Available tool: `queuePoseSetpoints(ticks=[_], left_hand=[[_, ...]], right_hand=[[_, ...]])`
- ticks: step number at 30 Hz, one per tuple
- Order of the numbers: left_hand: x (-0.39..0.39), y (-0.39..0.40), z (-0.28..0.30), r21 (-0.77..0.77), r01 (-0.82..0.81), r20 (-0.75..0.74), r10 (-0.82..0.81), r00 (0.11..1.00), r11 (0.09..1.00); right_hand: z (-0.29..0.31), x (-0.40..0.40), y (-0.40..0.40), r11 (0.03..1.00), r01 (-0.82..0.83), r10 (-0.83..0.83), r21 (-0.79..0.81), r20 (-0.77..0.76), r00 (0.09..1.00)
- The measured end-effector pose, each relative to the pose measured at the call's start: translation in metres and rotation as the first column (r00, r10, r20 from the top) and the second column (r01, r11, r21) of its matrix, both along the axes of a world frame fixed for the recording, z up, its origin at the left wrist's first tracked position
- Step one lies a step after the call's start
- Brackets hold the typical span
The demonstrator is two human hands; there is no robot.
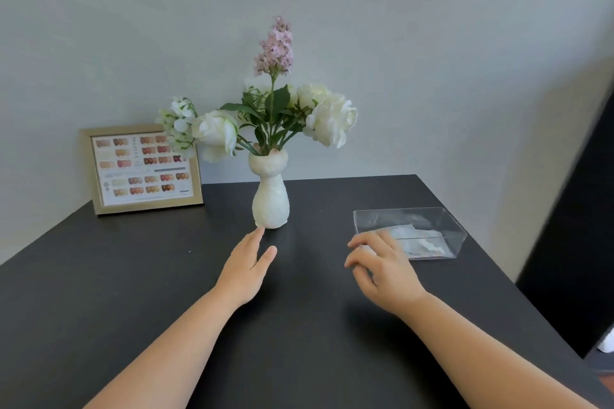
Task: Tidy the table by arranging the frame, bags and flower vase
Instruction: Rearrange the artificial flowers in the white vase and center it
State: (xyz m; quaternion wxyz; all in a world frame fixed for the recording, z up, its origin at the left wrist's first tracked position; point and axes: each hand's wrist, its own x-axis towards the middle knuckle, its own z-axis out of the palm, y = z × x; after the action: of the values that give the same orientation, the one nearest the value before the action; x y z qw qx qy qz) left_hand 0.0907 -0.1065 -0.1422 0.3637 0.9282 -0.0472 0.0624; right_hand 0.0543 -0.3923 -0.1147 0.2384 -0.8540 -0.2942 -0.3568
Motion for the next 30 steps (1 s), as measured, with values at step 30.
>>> queuePoseSetpoints(ticks=[30], left_hand=[[0.083,0.064,-0.005,-0.019,0.131,0.110,-0.128,0.986,0.991]], right_hand=[[-0.024,0.164,0.142,0.850,0.245,0.220,0.467,-0.737,0.639]])
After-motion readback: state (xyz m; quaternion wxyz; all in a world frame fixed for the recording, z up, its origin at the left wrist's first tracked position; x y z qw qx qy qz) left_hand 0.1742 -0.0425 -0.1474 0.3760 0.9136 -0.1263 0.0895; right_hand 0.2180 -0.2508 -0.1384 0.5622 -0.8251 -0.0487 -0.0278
